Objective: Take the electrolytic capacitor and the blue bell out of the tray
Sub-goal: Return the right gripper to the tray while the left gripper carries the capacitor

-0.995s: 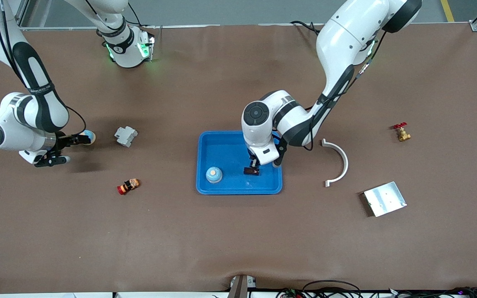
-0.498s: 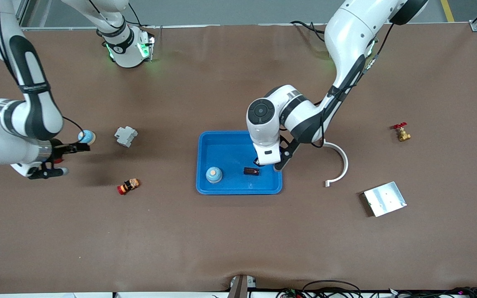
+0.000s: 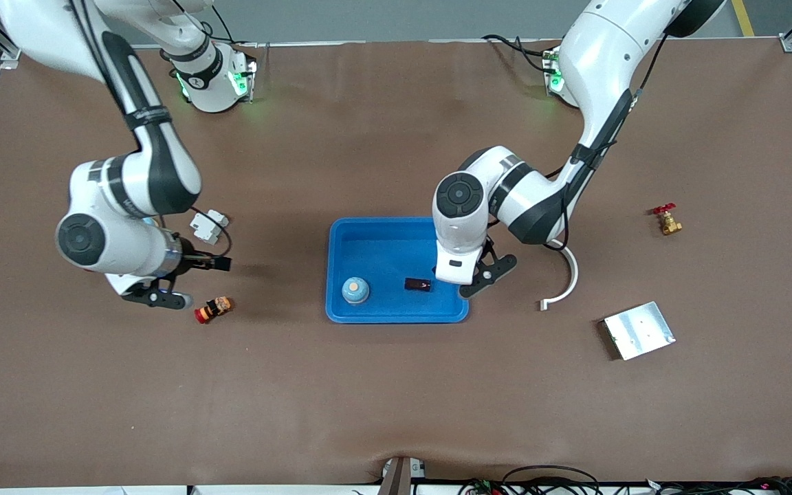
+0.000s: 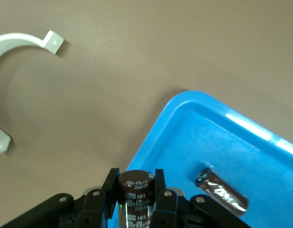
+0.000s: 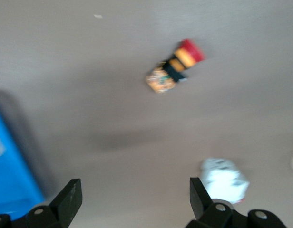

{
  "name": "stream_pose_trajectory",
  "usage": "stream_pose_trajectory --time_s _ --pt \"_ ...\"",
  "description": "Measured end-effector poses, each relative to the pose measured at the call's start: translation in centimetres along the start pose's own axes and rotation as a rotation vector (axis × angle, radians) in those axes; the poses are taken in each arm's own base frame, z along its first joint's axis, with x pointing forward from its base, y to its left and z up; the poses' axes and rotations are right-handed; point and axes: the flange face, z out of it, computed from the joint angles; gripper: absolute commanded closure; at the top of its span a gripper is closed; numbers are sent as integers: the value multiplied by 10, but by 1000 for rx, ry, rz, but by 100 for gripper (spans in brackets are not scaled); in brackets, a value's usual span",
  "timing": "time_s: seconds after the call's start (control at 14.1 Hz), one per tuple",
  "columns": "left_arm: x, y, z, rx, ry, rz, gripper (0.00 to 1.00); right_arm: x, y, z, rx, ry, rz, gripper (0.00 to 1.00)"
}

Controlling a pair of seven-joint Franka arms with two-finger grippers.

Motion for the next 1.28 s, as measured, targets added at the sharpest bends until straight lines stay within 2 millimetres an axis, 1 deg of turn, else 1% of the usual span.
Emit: stream_pose_trajectory --time_s 0.14,0.21,0.28,0.43,0.64,0.71,0.85,1.0,1.07,1.14,1.28 --pt "14 -10 7 8 -11 105 100 -11 -46 -7 38 19 62 0" --pt "21 -15 9 8 -17 142 100 -14 -67 -6 57 35 82 0" --pt "27 -20 12 0 -19 170 100 -17 -89 1 79 58 104 0" --pt "38 -28 16 -18 -21 211 100 -24 -129 25 110 97 153 0" --pt "51 -37 19 -44 -21 274 100 -34 -173 60 115 91 262 0" --pt "60 -43 20 -56 -18 311 100 -38 -186 71 114 87 288 0" --pt "76 -55 18 -84 -23 361 100 -44 -204 88 125 97 302 0" --pt "86 -69 19 -112 -32 397 100 -48 -215 101 131 105 299 0" --pt "88 -75 24 -129 -33 416 100 -48 -218 104 133 106 307 0" --pt "87 -80 29 -140 -33 430 100 -47 -220 103 139 108 323 0" --pt "78 -88 40 -141 -24 467 100 -46 -225 99 149 109 369 0"
